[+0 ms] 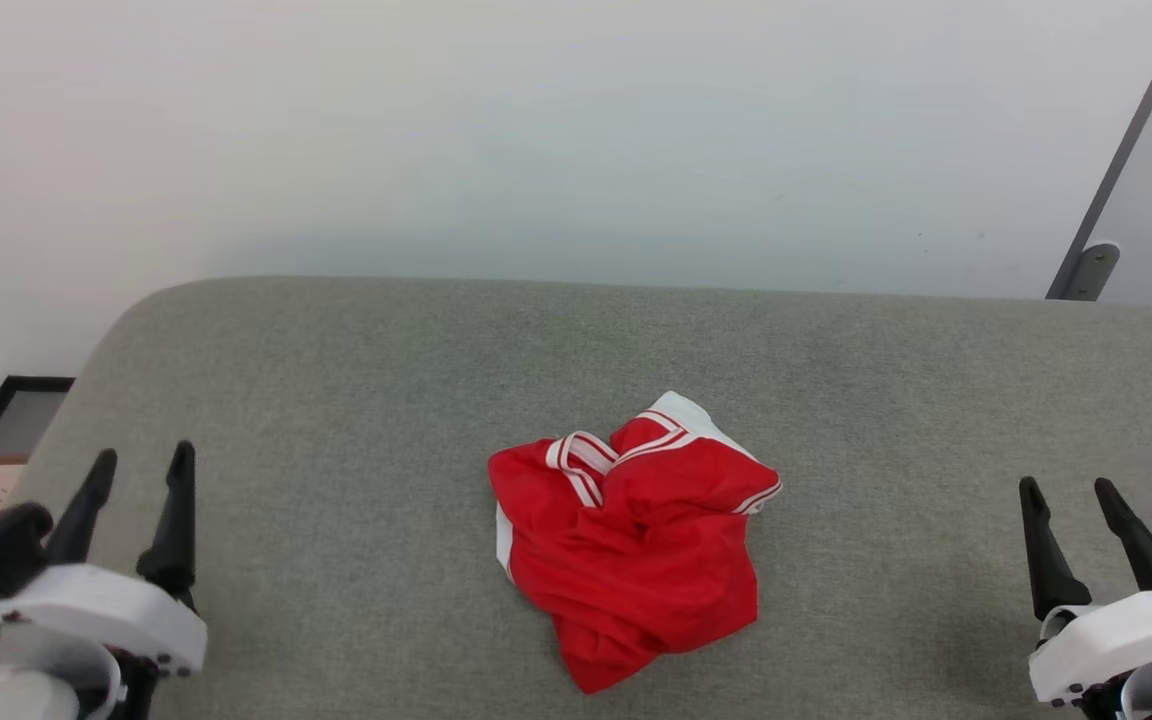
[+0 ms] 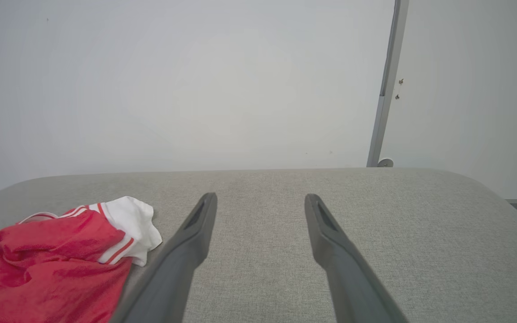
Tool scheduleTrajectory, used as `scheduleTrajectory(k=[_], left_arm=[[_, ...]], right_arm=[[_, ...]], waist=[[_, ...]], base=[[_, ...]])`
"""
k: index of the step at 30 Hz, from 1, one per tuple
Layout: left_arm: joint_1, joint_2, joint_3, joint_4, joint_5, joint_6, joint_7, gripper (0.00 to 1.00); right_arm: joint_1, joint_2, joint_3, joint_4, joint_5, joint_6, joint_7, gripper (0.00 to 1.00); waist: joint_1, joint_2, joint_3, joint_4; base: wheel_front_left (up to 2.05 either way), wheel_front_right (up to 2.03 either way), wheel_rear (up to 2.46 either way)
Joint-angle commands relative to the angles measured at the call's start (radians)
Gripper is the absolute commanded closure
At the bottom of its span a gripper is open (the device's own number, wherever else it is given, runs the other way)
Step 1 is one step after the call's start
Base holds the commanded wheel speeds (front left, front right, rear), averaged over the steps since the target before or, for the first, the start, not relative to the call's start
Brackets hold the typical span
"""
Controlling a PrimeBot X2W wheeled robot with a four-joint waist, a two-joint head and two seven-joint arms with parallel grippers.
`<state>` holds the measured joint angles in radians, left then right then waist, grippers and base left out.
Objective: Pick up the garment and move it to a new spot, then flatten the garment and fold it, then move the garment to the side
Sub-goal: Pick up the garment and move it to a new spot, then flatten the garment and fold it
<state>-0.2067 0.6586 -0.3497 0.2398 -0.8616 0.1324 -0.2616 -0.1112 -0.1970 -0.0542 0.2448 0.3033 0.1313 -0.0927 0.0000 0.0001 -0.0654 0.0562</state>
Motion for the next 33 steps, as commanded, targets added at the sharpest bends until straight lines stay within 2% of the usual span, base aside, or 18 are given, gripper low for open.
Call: scheduleTrajectory(k=[1,12,21,27,33], left_arm=[[0.031,-0.015,0.019,-0.011,0.015,-0.011,-0.003,0.0],[0.088,-0.05,0.098,-0.01,0.063,-0.063,-0.003,0.0],[0.084,-0.073,0.119,-0.017,0.075,-0.08,-0.003,0.0],[0.07,-0.086,0.117,-0.025,0.094,-0.089,-0.003,0.0],[0.036,-0.111,0.093,-0.054,0.116,-0.097,-0.002,0.0]], right_arm=[[0.011,0.002,0.005,0.003,0.002,-0.001,-0.007,0.0],[0.011,0.002,0.014,-0.002,0.003,-0.001,-0.007,0.0],[0.002,0.009,0.015,-0.007,0.007,-0.001,0.01,0.0],[-0.057,0.001,0.054,0.009,0.03,-0.001,0.051,0.0],[-0.169,-0.032,0.124,0.056,0.056,-0.001,0.112,0.0]], waist=[[0.0,-0.0001,0.001,0.003],[0.0,-0.0001,0.009,0.011],[0.0,-0.0001,0.025,0.026],[0.0,-0.0001,0.056,0.069],[0.0,-0.0001,0.137,0.147]], base=[[0.0,0.0,0.0],[0.0,0.0,0.0],[0.0,0.0,0.0],[0.0,0.0,0.0],[0.0,0.0,0.0]])
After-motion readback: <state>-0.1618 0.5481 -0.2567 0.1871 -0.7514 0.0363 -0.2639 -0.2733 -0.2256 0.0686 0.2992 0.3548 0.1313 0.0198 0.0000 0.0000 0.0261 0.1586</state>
